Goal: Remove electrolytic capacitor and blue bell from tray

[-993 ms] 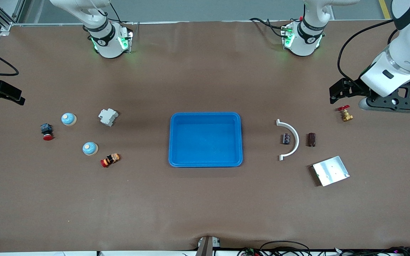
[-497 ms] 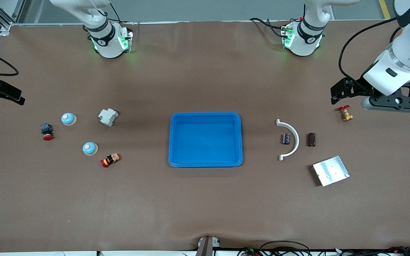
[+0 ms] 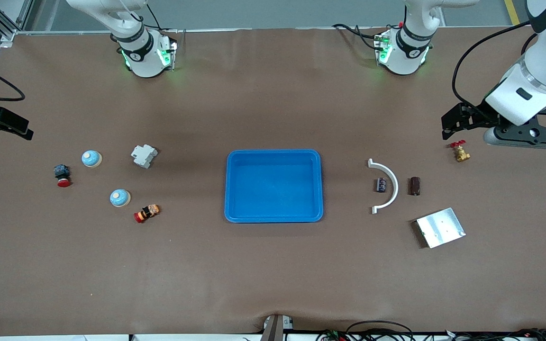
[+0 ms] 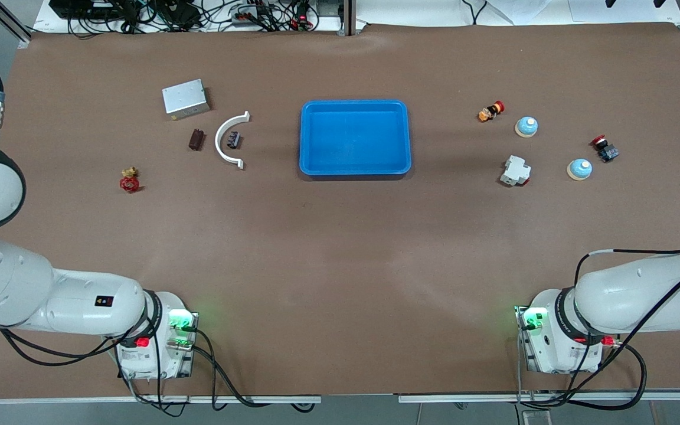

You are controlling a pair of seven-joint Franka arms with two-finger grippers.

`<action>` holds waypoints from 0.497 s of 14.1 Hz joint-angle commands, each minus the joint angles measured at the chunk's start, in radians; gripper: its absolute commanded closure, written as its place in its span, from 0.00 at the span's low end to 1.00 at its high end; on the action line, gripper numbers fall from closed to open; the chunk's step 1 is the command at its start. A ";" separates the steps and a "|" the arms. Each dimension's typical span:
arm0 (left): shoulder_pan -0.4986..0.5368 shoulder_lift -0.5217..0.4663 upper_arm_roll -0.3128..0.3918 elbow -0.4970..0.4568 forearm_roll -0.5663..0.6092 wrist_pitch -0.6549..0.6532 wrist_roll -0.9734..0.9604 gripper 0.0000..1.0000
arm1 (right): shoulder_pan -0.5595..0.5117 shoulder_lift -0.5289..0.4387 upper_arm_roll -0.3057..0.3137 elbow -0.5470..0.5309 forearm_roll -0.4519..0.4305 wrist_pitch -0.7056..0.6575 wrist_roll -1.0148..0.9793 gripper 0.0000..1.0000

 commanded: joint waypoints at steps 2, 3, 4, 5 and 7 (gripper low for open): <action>0.000 0.003 -0.002 0.015 0.031 -0.007 0.028 0.00 | -0.002 0.002 -0.001 0.009 -0.003 -0.010 0.000 0.00; 0.000 0.003 -0.002 0.015 0.033 -0.007 0.028 0.00 | 0.000 0.001 -0.001 0.009 -0.003 -0.013 0.000 0.00; -0.002 0.005 -0.002 0.015 0.033 -0.007 0.026 0.00 | 0.000 0.001 -0.001 0.009 -0.003 -0.013 0.000 0.00; -0.002 0.005 -0.002 0.015 0.033 -0.007 0.026 0.00 | -0.002 0.002 -0.001 0.009 -0.003 -0.010 0.000 0.00; 0.001 0.008 -0.002 0.015 0.033 -0.005 0.026 0.00 | 0.000 0.002 -0.001 0.009 -0.003 -0.006 0.000 0.00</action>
